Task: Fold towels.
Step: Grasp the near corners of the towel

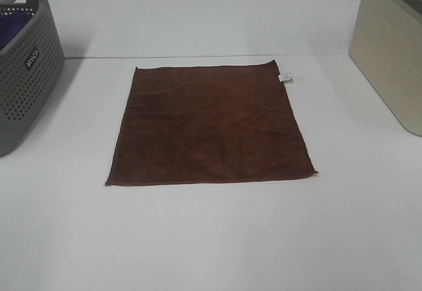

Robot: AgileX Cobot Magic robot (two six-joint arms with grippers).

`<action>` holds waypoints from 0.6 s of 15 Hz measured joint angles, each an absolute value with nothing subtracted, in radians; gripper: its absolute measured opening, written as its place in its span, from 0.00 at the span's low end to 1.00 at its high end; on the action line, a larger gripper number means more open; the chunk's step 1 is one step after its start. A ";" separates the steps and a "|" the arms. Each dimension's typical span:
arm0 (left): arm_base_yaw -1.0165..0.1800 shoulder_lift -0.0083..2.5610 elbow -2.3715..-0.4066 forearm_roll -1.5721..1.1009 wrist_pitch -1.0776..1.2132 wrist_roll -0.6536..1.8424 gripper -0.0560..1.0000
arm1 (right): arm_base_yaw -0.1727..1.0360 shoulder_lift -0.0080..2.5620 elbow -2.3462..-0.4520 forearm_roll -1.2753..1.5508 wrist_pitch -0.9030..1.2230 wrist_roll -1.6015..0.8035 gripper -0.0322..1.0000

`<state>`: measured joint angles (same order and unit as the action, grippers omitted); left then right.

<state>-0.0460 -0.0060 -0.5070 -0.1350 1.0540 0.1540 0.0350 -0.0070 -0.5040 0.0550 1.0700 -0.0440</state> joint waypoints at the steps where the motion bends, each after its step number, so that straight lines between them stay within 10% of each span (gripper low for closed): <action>1: -0.046 -0.006 -0.507 -0.135 1.054 0.154 0.78 | 0.035 -0.007 -0.504 0.055 1.070 -0.044 0.85; 9: -0.046 -0.006 -0.507 -0.135 1.054 0.154 0.78 | 0.035 -0.007 -0.504 0.055 1.070 -0.044 0.85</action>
<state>-0.0460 -0.0060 -0.5070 -0.1350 1.0540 0.1540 0.0350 -0.0070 -0.5040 0.0550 1.0700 -0.0440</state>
